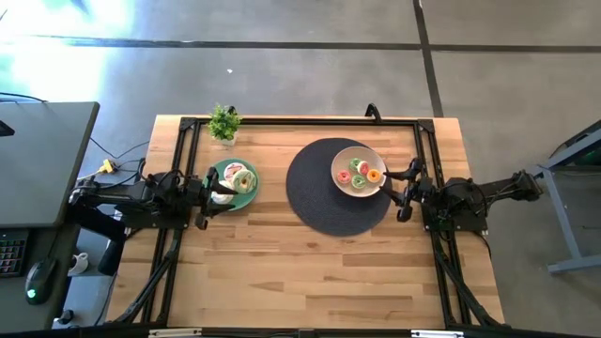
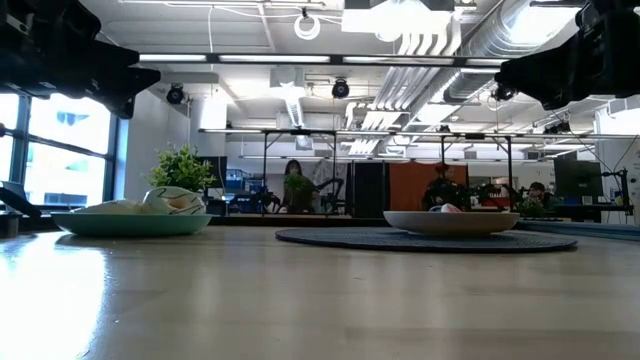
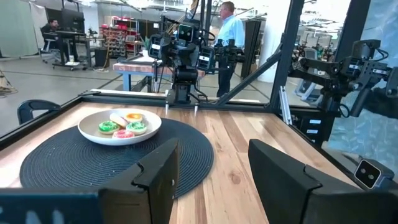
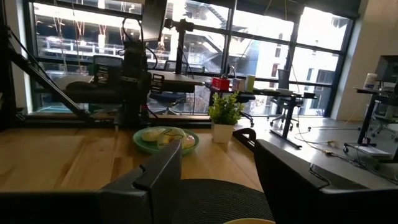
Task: Pick & Place donuts
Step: Return to Home Position
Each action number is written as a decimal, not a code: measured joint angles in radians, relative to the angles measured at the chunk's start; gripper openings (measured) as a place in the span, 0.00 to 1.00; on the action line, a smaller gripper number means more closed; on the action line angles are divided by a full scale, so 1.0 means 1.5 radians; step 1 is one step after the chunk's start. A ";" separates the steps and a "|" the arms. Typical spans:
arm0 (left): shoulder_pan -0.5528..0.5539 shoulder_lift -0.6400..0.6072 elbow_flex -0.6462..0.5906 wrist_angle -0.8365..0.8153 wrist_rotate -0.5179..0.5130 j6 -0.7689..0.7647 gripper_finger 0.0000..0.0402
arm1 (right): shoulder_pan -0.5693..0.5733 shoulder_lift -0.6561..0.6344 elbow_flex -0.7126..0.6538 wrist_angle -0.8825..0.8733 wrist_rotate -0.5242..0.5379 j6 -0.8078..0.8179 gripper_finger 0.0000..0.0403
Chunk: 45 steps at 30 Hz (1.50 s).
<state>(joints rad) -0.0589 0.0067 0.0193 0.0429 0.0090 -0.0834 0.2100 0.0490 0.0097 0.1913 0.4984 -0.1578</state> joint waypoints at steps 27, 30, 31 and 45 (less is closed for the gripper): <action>0.000 0.000 0.000 -0.016 0.000 0.000 0.47 | 0.000 0.001 -0.001 0.000 0.000 0.000 0.49; 0.000 0.000 0.000 -0.016 0.000 0.000 0.47 | 0.000 0.001 -0.001 0.000 0.000 0.000 0.49; 0.000 0.000 0.000 -0.016 0.000 0.000 0.47 | 0.000 0.001 -0.001 0.000 0.000 0.000 0.49; 0.000 0.000 0.000 -0.016 0.000 0.000 0.47 | 0.000 0.001 -0.001 0.000 0.000 0.000 0.49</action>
<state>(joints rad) -0.0593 0.0067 0.0193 0.0189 0.0088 -0.0834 0.2100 0.0499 0.0086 0.1913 0.4984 -0.1574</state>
